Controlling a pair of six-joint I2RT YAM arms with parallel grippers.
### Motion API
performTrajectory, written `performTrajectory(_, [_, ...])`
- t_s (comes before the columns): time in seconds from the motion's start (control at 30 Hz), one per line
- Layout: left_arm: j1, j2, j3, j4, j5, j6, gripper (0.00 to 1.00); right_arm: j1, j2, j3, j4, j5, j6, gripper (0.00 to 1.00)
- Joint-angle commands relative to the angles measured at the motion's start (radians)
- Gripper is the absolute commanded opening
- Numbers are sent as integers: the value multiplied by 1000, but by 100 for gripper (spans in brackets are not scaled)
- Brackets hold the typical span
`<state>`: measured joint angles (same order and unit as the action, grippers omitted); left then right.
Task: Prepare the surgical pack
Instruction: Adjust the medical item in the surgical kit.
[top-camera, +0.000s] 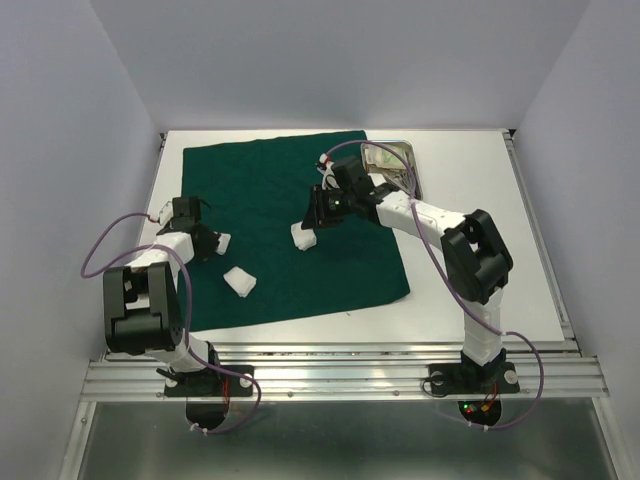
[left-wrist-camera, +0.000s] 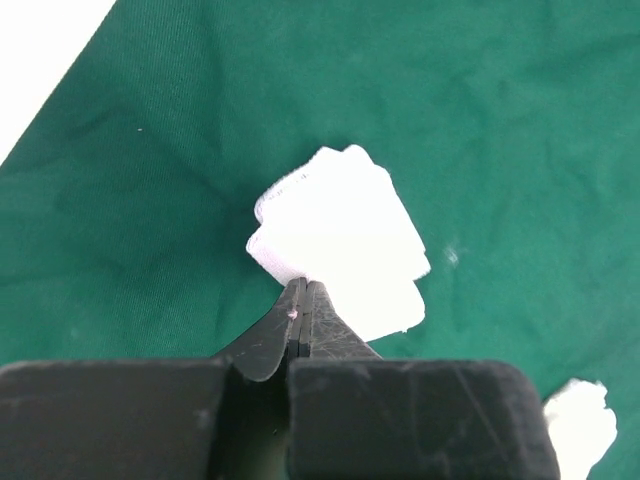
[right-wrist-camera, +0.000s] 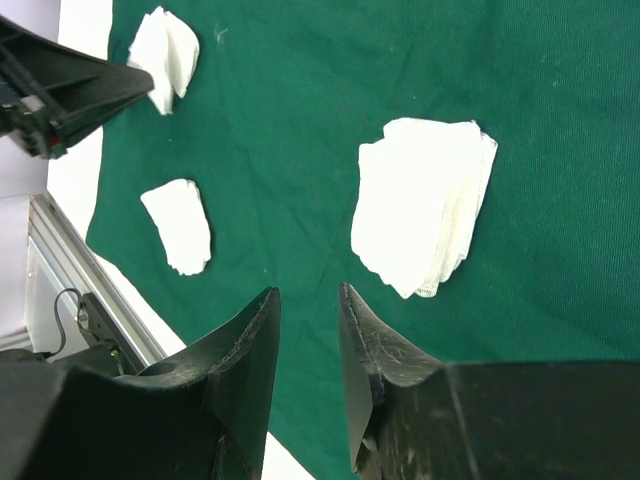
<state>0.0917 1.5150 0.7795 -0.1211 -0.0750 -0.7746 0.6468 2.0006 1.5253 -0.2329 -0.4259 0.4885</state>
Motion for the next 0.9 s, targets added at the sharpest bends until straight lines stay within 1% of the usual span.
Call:
performTrajectory(0.0, [-1, -81, 40, -46, -9, 41, 0, -3, -60, -2, 23, 3, -18, 36])
performTrajectory(0.3, [-7, -118, 64, -49, 17, 61, 0, -3, -56, 4, 23, 3, -13, 36])
performTrajectory(0.57, [-10, -81, 44, -38, 3, 69, 0, -3, -51, 7, 23, -2, -8, 36])
performTrajectory(0.6, [-9, -56, 44, -35, 9, 69, 3, -3, -52, 9, 24, -2, -7, 36])
performTrajectory(0.73, [-10, 29, 66, -31, 53, 69, 26, -3, -54, 7, 24, -2, -8, 36])
performTrajectory(0.8, [-10, 53, 67, -28, 60, 63, 33, -3, -54, 7, 23, -1, -8, 36])
performTrajectory(0.83, [-9, 62, 66, -26, 58, 57, 34, -3, -57, 6, 23, -1, -10, 36])
performTrajectory(0.87, [-10, 62, 63, -22, 58, 55, 37, -3, -59, 3, 21, 1, -10, 36])
